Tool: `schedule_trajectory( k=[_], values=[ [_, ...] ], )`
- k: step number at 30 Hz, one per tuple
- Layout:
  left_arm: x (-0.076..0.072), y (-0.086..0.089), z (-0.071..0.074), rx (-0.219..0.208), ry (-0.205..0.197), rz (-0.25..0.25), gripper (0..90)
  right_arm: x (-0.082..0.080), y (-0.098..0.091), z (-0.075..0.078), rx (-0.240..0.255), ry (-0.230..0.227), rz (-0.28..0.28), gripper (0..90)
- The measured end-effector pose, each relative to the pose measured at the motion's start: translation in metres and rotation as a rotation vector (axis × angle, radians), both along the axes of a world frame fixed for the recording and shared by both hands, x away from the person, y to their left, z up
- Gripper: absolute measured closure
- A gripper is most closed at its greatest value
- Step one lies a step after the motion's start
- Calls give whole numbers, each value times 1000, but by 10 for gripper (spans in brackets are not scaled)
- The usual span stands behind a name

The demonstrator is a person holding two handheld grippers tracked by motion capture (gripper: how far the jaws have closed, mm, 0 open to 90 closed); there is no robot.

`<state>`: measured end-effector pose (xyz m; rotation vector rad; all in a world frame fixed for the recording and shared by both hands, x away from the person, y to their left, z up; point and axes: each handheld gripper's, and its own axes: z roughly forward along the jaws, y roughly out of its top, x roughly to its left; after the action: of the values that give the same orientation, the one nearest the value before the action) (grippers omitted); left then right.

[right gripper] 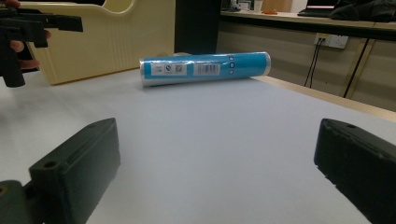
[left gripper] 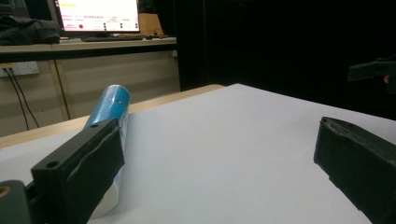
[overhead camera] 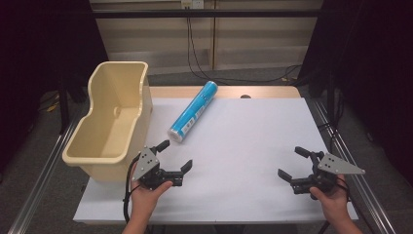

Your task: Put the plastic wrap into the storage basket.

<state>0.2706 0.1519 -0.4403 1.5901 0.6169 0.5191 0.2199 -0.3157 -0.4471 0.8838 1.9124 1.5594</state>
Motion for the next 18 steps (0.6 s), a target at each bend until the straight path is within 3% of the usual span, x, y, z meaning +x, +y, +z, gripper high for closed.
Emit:
schedule_trajectory(
  k=[7, 10, 12, 15, 18],
  values=[
    [13, -4, -1, -19, 6, 11, 12, 1, 0, -2, -10, 11, -3, 3],
    [24, -9, 0, -1, 35, 31, 12, 1, 0, -2, -12, 15, -7, 3],
    [34, -12, 0, -11, 61, 27, 8, 1, -1, -3, -13, 21, -11, 5],
    [53, -18, -3, 36, 142, 50, 0, 1, -1, -3, -8, 22, -13, 6],
    [71, -24, -7, 67, 146, 63, 0, 1, -2, -3, -7, 23, -9, 7]
  ],
)
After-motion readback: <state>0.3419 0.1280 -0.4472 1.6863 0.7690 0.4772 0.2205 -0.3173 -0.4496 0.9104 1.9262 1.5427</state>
